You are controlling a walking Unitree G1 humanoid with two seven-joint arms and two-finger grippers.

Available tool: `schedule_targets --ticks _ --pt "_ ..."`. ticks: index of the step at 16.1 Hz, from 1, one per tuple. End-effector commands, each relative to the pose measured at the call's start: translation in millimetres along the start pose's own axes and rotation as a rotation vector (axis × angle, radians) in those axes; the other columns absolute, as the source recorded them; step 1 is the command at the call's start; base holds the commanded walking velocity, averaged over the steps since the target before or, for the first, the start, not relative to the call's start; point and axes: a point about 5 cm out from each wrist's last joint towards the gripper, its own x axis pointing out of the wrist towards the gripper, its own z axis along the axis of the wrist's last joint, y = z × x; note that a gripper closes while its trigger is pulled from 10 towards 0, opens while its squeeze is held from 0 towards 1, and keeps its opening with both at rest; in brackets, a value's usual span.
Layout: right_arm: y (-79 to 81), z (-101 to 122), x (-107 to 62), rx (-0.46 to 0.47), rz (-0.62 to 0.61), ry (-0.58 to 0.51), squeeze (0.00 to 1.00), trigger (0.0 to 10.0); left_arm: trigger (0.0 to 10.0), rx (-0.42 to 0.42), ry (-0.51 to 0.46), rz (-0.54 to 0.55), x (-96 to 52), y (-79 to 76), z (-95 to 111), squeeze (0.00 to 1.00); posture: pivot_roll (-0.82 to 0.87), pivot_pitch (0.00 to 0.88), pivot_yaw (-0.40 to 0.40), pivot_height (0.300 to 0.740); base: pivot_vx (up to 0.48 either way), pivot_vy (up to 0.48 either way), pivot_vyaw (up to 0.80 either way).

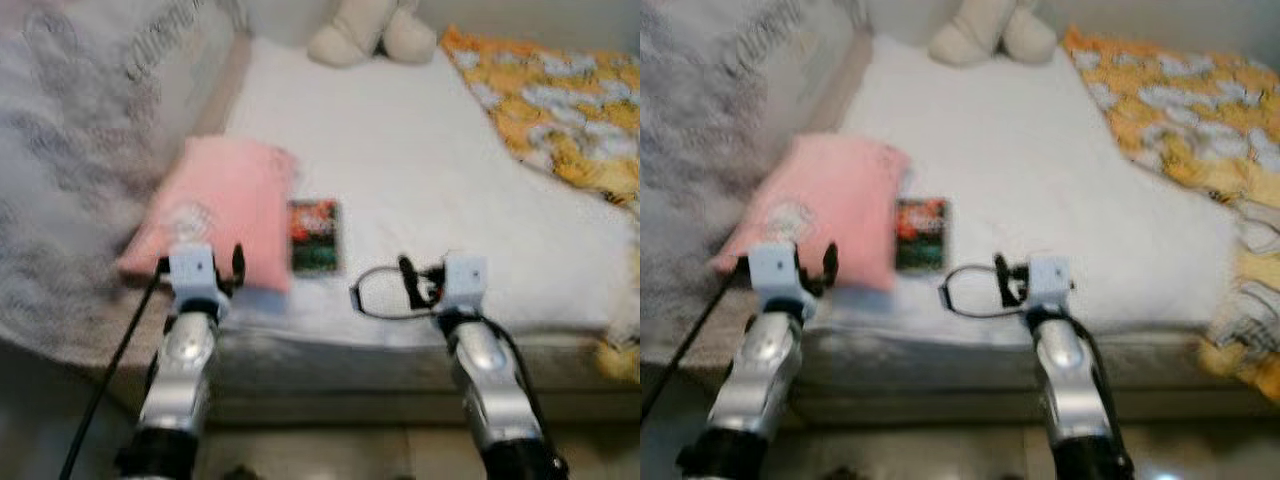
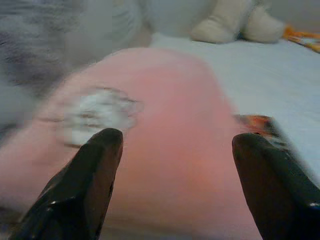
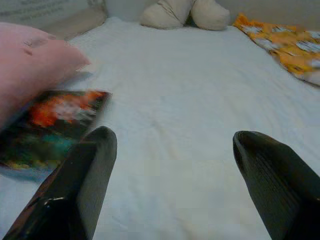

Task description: Clean up the room

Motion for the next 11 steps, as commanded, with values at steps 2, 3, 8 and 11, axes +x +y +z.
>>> schedule_targets --ticks 2,3,8,11 --pt "-2.9 0 0.9 -0.006 -0.002 0.0 0.0 10.0 10.0 0.02 -0.045 -0.049 7.7 -15.3 11 0.0 0.0 0.0 0.013 0.74 0.0 -0.461 0.0" --pt "-2.7 0 0.6 -0.017 0.002 0.001 0.0 10.0 10.0 0.032 -0.062 -0.077 8.2 -21.0 14 0.0 -0.01 0.0 0.011 0.74 0.0 -0.458 0.0" --pt "-1.0 -7 -2.3 -0.04 0.028 0.022 0.0 10.0 10.0 0.046 -0.074 -0.121 8.2 -29.0 16 0.0 -0.01 0.0 0.008 0.74 0.0 -0.458 0.0" --pt "4.5 -7 -1.1 -0.047 0.052 0.018 0.0 10.0 10.0 0.025 -0.048 -0.067 11.8 -25.5 13 0.0 -0.02 0.0 0.01 0.74 0.0 -0.45 0.0"
